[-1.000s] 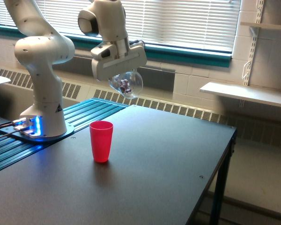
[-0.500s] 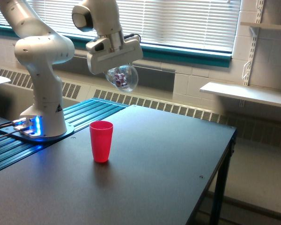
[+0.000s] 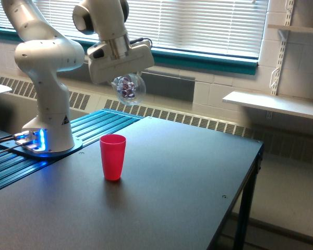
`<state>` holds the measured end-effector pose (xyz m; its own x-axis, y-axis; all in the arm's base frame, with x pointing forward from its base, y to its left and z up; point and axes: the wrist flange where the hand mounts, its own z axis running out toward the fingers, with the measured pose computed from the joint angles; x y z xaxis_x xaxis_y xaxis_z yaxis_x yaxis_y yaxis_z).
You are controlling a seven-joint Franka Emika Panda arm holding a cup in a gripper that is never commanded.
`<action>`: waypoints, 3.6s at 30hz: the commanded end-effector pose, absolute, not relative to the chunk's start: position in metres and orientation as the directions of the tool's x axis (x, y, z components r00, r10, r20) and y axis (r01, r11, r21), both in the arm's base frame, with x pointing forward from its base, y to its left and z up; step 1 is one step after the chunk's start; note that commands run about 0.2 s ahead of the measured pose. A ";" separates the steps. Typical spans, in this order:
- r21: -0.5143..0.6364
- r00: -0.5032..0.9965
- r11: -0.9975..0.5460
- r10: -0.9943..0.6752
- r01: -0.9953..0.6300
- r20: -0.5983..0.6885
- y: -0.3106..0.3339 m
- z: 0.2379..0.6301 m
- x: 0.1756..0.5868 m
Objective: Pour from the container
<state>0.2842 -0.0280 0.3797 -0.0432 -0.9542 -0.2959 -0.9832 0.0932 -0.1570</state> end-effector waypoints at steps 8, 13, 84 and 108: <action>-0.105 -0.041 0.075 -0.955 -0.992 -0.294 -0.044 0.354 0.273; -0.111 -0.047 0.084 -0.952 -0.990 -0.304 -0.041 0.348 0.276; -0.302 -0.124 0.294 -0.871 -0.907 -0.475 0.108 0.275 0.276; -0.387 -0.360 0.701 -0.667 -0.599 -0.652 0.066 0.308 0.250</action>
<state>0.2633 0.0756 0.2947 -0.3765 -0.6588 -0.6513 -0.6443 0.6914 -0.3269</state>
